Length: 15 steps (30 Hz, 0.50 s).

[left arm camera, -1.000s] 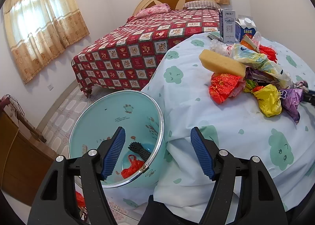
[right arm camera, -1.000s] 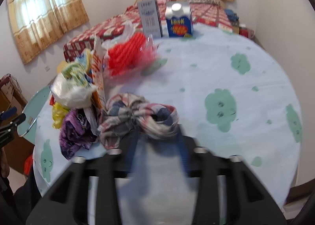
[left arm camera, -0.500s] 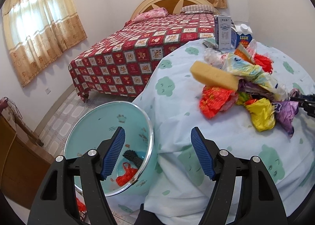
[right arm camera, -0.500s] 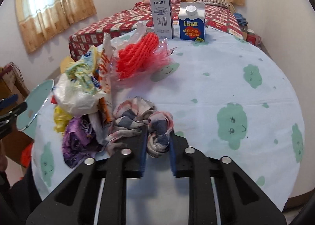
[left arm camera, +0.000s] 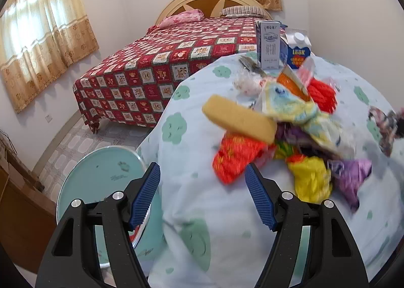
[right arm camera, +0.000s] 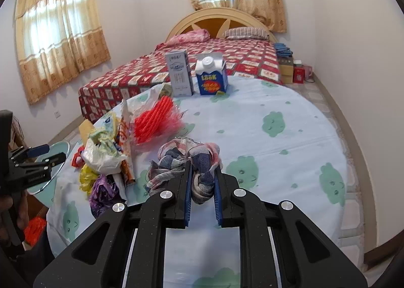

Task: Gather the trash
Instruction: 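Move the right gripper to the checked cloth scrap and grasp it, then grasp the red foil wrapper with the left gripper while the right gripper holds the cloth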

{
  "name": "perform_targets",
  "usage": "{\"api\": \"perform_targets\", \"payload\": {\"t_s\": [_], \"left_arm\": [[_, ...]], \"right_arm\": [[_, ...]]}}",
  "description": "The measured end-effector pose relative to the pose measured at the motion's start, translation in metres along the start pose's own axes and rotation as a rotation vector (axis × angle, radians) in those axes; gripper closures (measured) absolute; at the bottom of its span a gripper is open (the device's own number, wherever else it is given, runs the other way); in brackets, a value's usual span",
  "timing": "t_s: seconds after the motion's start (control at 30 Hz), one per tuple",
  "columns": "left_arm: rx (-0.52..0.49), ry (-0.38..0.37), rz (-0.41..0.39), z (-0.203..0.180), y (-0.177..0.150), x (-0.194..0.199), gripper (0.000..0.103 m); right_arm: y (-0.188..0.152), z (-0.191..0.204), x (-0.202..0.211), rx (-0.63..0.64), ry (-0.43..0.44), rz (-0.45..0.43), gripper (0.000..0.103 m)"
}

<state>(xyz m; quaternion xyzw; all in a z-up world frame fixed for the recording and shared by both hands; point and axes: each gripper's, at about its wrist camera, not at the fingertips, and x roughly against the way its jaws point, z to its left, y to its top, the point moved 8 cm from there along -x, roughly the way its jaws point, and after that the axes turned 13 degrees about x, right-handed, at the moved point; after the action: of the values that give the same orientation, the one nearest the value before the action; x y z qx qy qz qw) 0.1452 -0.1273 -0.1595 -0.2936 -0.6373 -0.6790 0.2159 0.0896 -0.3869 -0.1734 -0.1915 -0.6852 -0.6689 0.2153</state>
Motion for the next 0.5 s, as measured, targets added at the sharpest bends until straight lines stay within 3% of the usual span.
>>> {"api": "perform_targets", "payload": {"t_s": [0.07,0.13,0.4,0.5], "left_arm": [[0.011,0.004,-0.005,-0.002,0.01,-0.004,0.032],[0.019,0.006,-0.006,-0.005,0.016,-0.006,0.024],[0.043,-0.017,0.028,-0.027,0.024,-0.027,0.024],[0.041,-0.043,0.055,-0.035,0.022,-0.036,0.028]], "right_arm": [[-0.002,-0.001,-0.003,0.005,-0.005,-0.005,0.088],[-0.004,-0.002,-0.003,0.003,-0.008,-0.008,0.087],[-0.011,0.004,-0.01,0.008,0.011,-0.001,0.087],[-0.012,0.006,-0.011,0.012,0.013,0.0,0.087]]}}
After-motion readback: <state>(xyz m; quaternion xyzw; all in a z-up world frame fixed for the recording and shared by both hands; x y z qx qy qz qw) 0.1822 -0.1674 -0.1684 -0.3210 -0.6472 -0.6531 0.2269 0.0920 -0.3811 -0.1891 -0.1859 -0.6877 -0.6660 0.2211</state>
